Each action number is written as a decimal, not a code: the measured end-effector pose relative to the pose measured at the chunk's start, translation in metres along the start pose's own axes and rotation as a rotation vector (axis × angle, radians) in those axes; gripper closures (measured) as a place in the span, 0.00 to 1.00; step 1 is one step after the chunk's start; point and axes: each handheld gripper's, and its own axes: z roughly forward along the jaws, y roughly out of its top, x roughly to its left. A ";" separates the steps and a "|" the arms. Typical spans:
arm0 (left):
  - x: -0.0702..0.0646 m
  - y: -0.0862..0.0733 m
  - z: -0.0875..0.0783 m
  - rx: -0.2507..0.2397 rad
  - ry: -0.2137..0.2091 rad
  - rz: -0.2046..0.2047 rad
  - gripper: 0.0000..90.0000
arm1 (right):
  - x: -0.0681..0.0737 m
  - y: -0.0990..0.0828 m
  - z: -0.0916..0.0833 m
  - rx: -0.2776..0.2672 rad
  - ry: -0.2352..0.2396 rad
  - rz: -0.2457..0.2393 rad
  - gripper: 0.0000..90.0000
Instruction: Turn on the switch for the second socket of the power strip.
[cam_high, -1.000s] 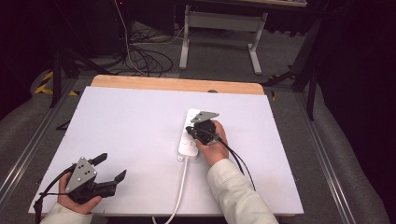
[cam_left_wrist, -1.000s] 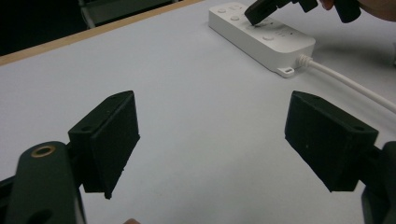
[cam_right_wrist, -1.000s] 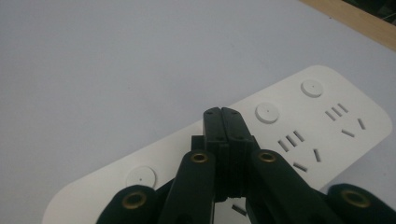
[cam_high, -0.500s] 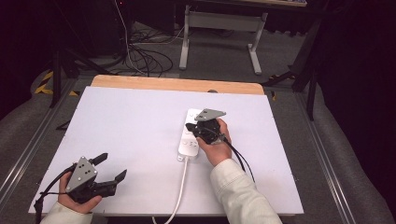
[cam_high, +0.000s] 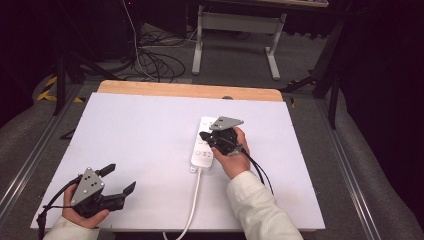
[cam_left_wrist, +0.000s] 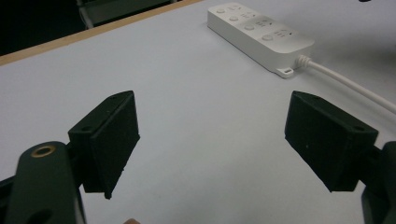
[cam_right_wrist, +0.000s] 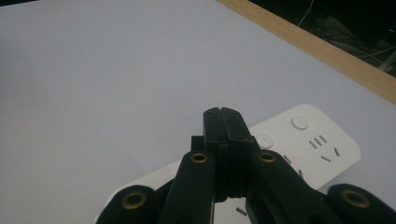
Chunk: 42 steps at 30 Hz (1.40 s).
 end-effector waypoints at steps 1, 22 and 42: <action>0.000 0.000 0.000 0.000 0.000 0.000 0.20 | 0.000 0.000 -0.001 -0.004 0.004 0.003 1.00; -0.001 0.000 0.000 -0.002 0.006 -0.002 0.20 | 0.010 0.000 -0.066 -0.075 0.009 0.025 0.39; -0.001 0.000 -0.001 -0.003 0.005 -0.006 0.20 | 0.019 -0.041 -0.127 -0.123 0.042 0.127 0.24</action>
